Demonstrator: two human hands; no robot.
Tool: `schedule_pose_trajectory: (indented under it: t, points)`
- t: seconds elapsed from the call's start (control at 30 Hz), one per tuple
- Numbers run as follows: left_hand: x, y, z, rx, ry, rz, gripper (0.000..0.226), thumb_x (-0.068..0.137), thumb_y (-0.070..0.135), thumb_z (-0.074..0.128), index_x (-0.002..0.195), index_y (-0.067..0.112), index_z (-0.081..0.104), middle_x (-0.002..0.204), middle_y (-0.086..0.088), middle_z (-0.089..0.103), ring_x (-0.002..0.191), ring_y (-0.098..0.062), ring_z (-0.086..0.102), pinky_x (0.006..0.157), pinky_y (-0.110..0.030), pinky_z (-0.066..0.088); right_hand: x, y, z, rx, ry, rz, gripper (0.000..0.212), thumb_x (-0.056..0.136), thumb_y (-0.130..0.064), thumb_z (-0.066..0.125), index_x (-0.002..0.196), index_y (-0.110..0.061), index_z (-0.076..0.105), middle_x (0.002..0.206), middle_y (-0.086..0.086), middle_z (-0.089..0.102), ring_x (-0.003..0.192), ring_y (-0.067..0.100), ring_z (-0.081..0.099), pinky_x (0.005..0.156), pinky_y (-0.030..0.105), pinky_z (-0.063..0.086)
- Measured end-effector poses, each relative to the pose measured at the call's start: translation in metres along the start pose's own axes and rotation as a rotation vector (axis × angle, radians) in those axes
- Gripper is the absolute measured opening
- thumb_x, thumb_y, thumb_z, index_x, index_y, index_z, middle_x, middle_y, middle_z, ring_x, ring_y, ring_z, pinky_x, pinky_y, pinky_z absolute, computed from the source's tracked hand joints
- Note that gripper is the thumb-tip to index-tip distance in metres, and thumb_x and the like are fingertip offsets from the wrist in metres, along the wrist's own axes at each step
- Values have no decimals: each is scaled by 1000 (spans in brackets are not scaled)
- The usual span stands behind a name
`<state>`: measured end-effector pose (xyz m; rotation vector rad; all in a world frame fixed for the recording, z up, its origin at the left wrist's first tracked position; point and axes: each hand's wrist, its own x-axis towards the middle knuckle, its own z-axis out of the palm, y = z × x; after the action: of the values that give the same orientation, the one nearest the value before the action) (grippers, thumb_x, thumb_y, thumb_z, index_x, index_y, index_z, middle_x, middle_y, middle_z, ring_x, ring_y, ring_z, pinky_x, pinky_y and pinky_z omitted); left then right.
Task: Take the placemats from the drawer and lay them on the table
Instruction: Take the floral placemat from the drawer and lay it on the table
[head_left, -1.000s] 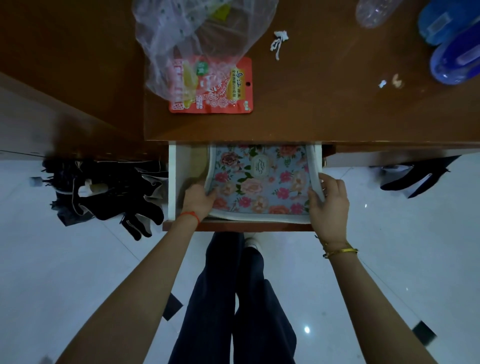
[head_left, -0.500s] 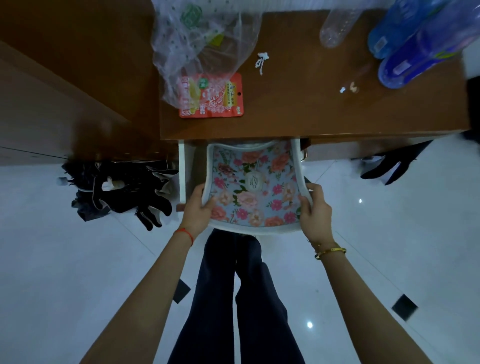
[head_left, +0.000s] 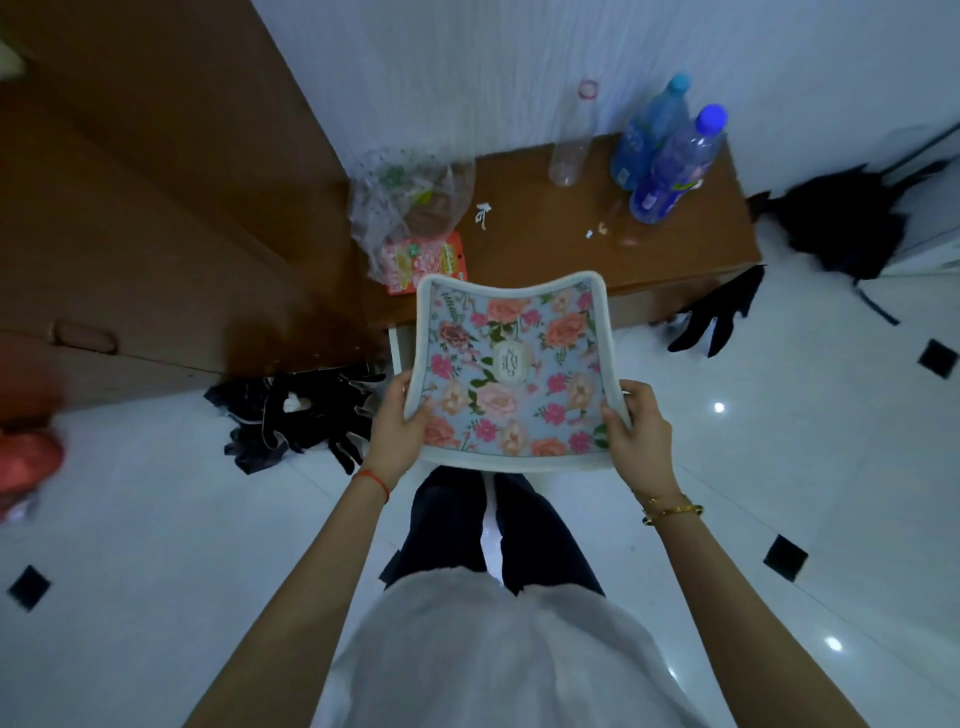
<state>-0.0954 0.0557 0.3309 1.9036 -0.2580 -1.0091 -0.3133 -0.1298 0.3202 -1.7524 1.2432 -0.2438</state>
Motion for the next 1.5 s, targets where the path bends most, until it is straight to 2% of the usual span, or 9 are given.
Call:
schedule_pose_trajectory:
  t: [0.2, 0.5, 0.7, 0.97, 1.1, 1.23, 1.33, 1.43, 1.5]
  points:
    - [-27, 62, -12, -12, -111, 147, 34, 97, 16, 52, 130, 16, 44, 117, 2, 60, 98, -10, 66, 74, -23, 58, -54, -44, -35, 81, 157, 20, 24, 93, -7, 55, 116, -8, 48, 93, -1, 62, 76, 2, 61, 55, 6, 47]
    - [-21, 129, -2, 73, -435, 334, 32, 95, 12, 56, 124, 25, 49, 118, -2, 61, 103, -14, 66, 77, -27, 57, -123, -65, -50, 216, 550, 153, 26, 95, -13, 53, 119, -17, 45, 96, -1, 65, 81, 12, 66, 65, 29, 58]
    - [-21, 168, 37, 206, -719, 426, 34, 94, 11, 58, 120, 31, 50, 120, -1, 63, 103, -18, 67, 79, -33, 58, -177, -64, -59, 295, 827, 272, 28, 94, -13, 56, 120, -9, 46, 94, 0, 64, 79, -1, 62, 57, 5, 48]
    - [-61, 180, 142, 377, -1058, 438, 39, 93, 9, 58, 128, 21, 45, 124, -6, 63, 109, -23, 65, 92, -50, 53, -260, -33, -72, 388, 1170, 481, 25, 94, -15, 56, 117, -14, 47, 93, -4, 63, 80, 1, 62, 58, 7, 49]
    - [-98, 172, 207, 453, -1189, 477, 38, 92, 12, 59, 127, 22, 46, 123, -8, 63, 110, -24, 64, 92, -49, 53, -299, -4, -84, 438, 1301, 572, 25, 94, -16, 57, 117, -15, 47, 93, -2, 64, 81, 5, 63, 60, 12, 52]
    - [-148, 158, 279, 509, -1297, 526, 35, 94, 4, 54, 126, 18, 45, 122, -8, 62, 107, -18, 65, 85, -34, 56, -341, 30, -111, 492, 1413, 628, 26, 94, -11, 56, 118, -11, 47, 94, 0, 64, 80, 2, 63, 56, 12, 51]
    - [-196, 149, 337, 521, -1361, 571, 36, 93, -2, 54, 121, 19, 45, 116, -5, 62, 95, 0, 65, 74, -15, 52, -378, 59, -144, 497, 1479, 673, 27, 93, -10, 57, 118, -11, 47, 95, 1, 65, 74, -1, 64, 53, 8, 48]
    - [-247, 138, 396, 526, -1426, 587, 36, 93, -3, 53, 120, 19, 46, 114, -4, 63, 91, 5, 64, 71, -11, 50, -416, 90, -182, 497, 1532, 701, 26, 92, -8, 58, 116, -12, 47, 92, -1, 64, 69, -9, 64, 53, 7, 47]
    - [-278, 132, 432, 531, -1465, 598, 36, 93, -1, 54, 123, 18, 46, 115, -5, 63, 96, -3, 65, 71, -14, 52, -438, 112, -206, 493, 1571, 718, 27, 91, -7, 60, 113, -14, 47, 91, -2, 65, 69, -10, 64, 53, 7, 48]
